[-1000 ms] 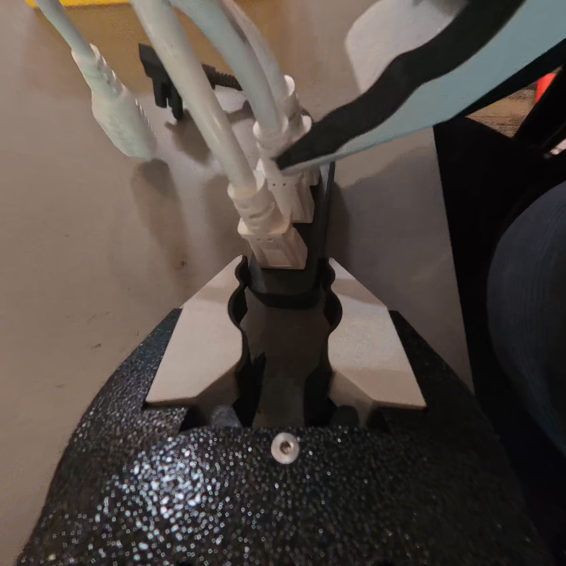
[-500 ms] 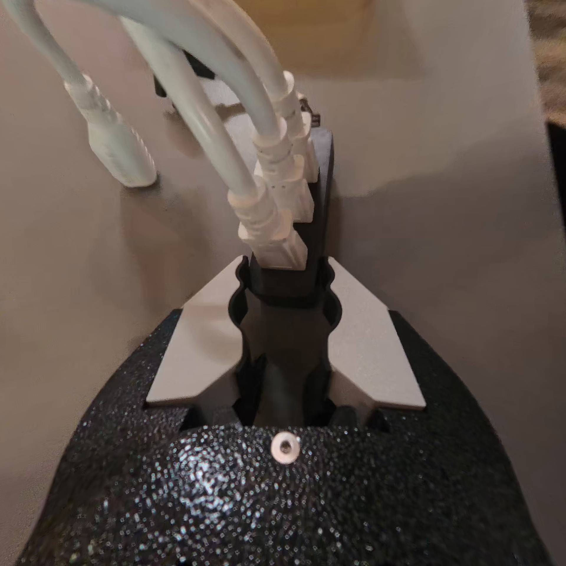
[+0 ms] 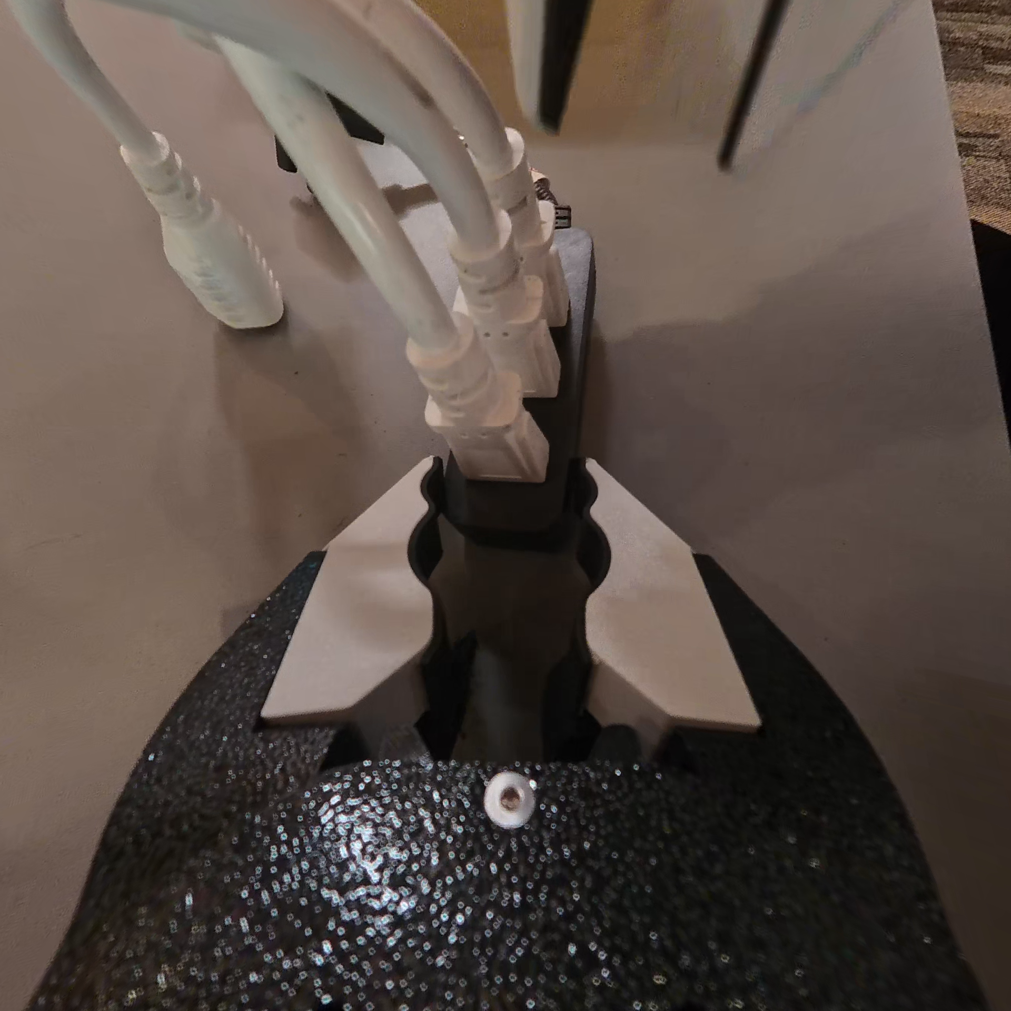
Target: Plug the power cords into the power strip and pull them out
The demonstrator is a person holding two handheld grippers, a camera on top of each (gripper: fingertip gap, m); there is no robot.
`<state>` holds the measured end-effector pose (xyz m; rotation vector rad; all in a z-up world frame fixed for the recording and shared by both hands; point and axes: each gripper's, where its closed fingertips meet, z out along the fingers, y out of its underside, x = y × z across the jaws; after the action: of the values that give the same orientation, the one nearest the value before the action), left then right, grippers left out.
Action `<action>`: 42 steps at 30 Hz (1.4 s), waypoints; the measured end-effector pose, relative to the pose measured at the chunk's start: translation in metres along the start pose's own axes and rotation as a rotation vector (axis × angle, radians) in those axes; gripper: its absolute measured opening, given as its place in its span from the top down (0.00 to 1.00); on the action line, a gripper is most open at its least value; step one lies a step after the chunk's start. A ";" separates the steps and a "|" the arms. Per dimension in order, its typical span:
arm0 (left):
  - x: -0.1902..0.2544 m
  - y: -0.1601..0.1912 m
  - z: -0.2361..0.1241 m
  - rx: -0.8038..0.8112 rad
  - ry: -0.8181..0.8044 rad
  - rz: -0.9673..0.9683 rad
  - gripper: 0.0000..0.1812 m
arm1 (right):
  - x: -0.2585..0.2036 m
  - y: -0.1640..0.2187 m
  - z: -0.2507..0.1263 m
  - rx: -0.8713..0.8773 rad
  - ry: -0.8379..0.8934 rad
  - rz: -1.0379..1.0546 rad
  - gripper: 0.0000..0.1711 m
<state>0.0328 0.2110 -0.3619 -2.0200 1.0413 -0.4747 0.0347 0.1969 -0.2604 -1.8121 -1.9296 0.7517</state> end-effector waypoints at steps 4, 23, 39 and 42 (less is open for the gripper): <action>0.000 0.000 0.001 -0.001 -0.027 -0.023 0.74 | 0.006 0.006 0.023 0.027 0.163 0.061 0.85; 0.008 -0.019 0.008 0.042 -0.250 0.073 0.75 | 0.024 0.013 0.030 0.316 0.604 0.238 0.82; 0.033 -0.033 0.022 0.065 -0.216 0.107 0.71 | 0.000 0.030 0.016 0.646 0.550 0.023 0.92; 0.033 -0.026 0.023 0.027 -0.169 -0.007 0.64 | -0.005 0.032 0.017 0.637 0.548 -0.009 0.92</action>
<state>0.0802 0.2046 -0.3563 -2.0020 0.9203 -0.3139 0.0497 0.1905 -0.2932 -1.4092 -1.1700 0.6714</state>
